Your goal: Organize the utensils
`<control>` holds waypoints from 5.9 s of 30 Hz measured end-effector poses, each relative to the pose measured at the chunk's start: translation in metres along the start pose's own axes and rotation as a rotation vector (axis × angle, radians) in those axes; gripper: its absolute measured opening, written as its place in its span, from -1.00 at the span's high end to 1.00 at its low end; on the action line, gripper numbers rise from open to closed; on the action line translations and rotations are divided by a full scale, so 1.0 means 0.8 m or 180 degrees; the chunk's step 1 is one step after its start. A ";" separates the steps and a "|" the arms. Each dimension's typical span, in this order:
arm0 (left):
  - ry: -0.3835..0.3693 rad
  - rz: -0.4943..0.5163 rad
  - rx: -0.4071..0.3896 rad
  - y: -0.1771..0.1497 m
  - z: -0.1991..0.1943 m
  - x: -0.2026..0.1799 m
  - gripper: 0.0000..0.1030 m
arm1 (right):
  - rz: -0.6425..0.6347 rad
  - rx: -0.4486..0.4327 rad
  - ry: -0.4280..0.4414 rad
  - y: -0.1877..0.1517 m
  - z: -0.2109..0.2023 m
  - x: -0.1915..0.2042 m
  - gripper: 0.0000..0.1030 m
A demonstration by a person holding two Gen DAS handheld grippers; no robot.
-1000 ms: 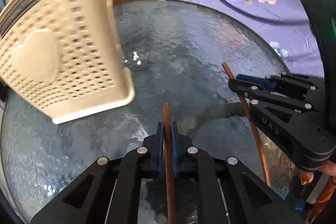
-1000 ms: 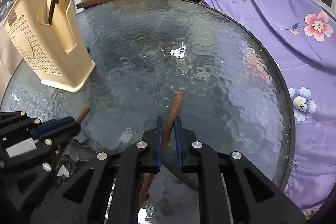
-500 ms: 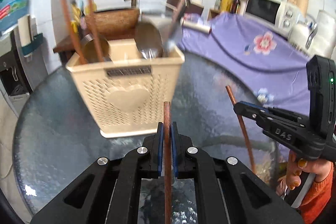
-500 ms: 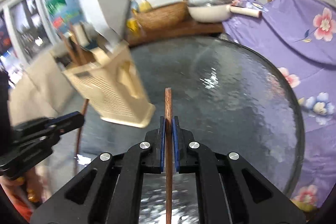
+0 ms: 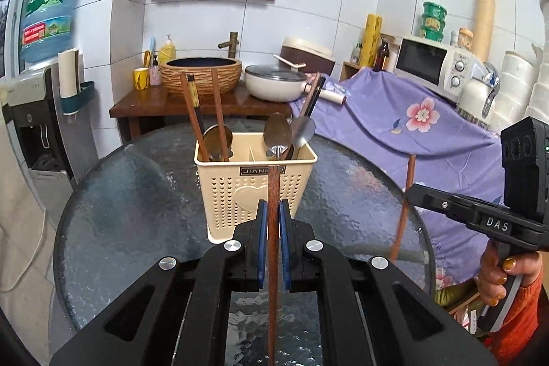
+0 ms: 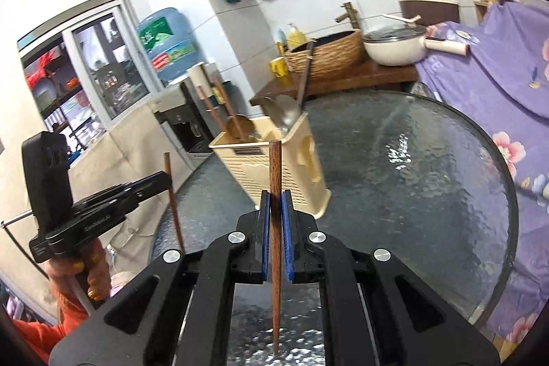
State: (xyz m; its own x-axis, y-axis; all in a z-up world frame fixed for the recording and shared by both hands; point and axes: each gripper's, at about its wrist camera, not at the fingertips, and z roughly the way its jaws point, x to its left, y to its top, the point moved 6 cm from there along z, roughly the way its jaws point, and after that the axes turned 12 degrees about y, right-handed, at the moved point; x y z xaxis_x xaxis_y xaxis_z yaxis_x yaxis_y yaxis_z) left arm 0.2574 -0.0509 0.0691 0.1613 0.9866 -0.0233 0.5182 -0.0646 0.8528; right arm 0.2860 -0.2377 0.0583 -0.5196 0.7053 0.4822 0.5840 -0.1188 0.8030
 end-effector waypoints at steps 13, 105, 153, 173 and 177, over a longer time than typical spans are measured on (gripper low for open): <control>0.0058 0.0073 -0.0265 0.034 -0.024 0.008 0.87 | -0.0392 -0.0050 -0.0004 0.035 0.008 0.050 0.85; 0.1258 -0.0439 -0.0930 -0.236 -0.172 0.038 -0.87 | -0.1052 -0.1035 -0.1650 -0.248 -0.104 0.159 -0.84; 0.1275 -0.0415 -0.0855 -0.233 -0.167 0.033 -0.87 | -0.1100 -0.1029 -0.1640 -0.240 -0.099 0.168 -0.84; 0.1281 -0.0397 -0.0788 -0.231 -0.167 0.038 -0.87 | -0.1104 -0.0996 -0.1628 -0.241 -0.095 0.169 -0.84; 0.1286 -0.0349 -0.0782 -0.229 -0.166 0.034 -0.87 | -0.1101 -0.0997 -0.1629 -0.241 -0.094 0.169 -0.84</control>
State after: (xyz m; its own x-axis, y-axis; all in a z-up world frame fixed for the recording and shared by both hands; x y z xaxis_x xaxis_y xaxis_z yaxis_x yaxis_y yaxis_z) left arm 0.0553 0.0077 -0.0188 -0.2475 0.9679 0.0429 0.2924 0.0324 0.9557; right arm 0.0568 -0.1720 -0.0050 -0.2389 0.9709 0.0161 0.1902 0.0305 0.9813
